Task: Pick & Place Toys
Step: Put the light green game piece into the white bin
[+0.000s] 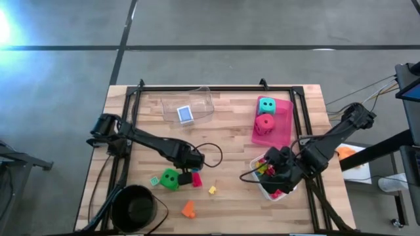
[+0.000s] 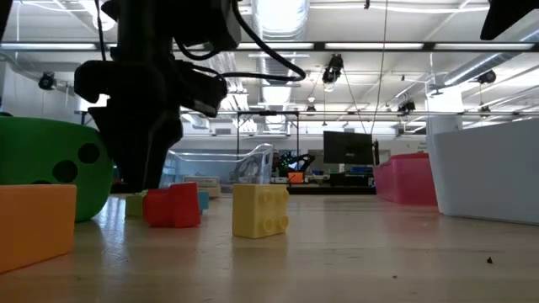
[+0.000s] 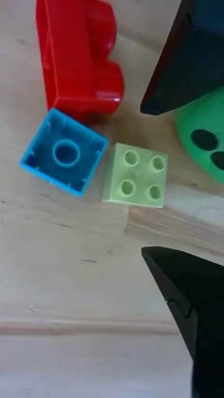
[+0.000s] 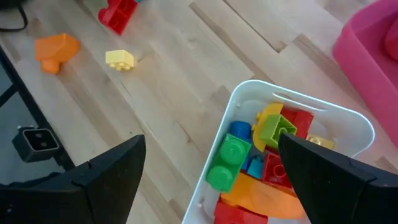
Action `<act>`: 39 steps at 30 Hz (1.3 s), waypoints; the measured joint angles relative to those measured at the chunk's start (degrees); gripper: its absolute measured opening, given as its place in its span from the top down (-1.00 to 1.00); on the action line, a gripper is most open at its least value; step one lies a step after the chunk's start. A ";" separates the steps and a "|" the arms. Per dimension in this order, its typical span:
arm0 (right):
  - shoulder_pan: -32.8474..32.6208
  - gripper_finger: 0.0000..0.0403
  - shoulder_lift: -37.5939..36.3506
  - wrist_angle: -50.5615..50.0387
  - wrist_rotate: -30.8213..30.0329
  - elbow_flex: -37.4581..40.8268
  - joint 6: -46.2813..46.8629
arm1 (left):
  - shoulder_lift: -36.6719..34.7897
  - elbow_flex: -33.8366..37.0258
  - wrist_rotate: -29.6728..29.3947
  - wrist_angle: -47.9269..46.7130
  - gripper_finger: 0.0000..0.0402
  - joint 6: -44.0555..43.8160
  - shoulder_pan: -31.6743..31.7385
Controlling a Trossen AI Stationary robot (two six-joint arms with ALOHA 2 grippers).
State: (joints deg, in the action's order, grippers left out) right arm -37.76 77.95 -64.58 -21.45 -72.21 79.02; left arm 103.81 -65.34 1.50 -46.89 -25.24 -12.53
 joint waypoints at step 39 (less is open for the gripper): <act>-0.13 -0.79 0.00 0.04 0.44 0.71 0.29 | 2.77 2.85 -1.54 5.98 -0.10 3.15 -0.07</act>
State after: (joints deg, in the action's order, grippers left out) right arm -37.89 77.95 -64.53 -21.02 -71.50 79.31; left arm 106.59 -62.49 -0.04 -40.90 -22.09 -12.60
